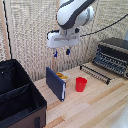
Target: Please shift your gripper toward the book. Carefully hold the book with your gripper. Gently transport the book using your gripper to the caddy's front section. Safely let the book go into the caddy's front area.
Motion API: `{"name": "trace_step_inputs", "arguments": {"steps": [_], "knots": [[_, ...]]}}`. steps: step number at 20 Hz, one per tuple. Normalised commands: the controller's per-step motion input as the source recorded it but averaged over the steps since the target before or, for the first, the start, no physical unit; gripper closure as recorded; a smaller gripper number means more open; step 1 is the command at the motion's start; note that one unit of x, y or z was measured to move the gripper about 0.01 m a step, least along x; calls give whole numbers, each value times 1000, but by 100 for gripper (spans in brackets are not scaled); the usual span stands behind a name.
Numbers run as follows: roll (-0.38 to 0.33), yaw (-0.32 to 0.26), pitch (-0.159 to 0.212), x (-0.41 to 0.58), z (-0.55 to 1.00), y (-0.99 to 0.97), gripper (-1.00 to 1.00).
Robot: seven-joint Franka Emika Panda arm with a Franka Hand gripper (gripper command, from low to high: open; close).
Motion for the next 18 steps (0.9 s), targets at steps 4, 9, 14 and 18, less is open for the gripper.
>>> {"name": "trace_step_inputs", "arguments": {"steps": [4,9,14,18], "knots": [[-96,35,10,0,-249,518,-100],[-89,49,0,0,-253,475,-100],[-43,70,2,127,-325,221,-100],[-15,97,3,230,-360,77,-100]]}}
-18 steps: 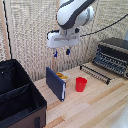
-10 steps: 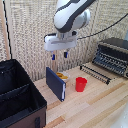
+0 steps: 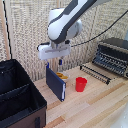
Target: Please shift your gripper toward the book. Carefully hold the book with your gripper. Gently transport the book using your gripper to the caddy's front section. Safely let the book go into the caddy's front area.
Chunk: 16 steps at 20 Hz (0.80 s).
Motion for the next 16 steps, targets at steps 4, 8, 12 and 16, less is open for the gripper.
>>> {"name": "trace_step_inputs", "arguments": {"steps": [4,8,12,16], "knots": [[0,66,0,179,-317,4,-100],[1,12,0,60,-294,0,-100],[1,0,8,34,-263,0,-100],[1,0,43,120,-254,0,100]]}}
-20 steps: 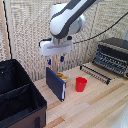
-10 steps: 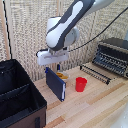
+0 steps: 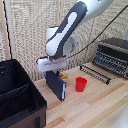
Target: Please shift your gripper toward the book. Carefully hold the book with your gripper. Gently transport the book using your gripper to the caddy's front section. Safely let the book go into the caddy's front area.
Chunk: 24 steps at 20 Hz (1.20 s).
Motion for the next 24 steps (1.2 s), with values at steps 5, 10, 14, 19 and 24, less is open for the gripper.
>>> {"name": "trace_step_inputs", "arguments": {"steps": [5,10,14,19,24], "knots": [[0,1,42,222,-207,-4,100],[-4,0,50,114,-39,30,100],[-5,3,27,31,-21,21,100],[1,26,17,139,165,9,100],[4,-49,1,159,769,0,100]]}}
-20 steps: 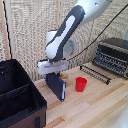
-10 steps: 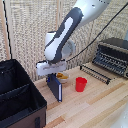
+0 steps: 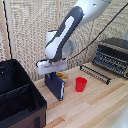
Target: Please shift your gripper toward the book. Carefully hold the book with your gripper. Gently transport the book using your gripper to the caddy's front section. Safely let the book go into the caddy's front area.
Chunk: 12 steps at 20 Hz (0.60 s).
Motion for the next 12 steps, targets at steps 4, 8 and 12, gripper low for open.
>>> {"name": "trace_step_inputs", "arguments": {"steps": [4,8,12], "knots": [[0,-137,13,205,999,0,100],[-2,-142,62,216,1000,4,100],[-34,-202,79,199,968,0,100]]}}
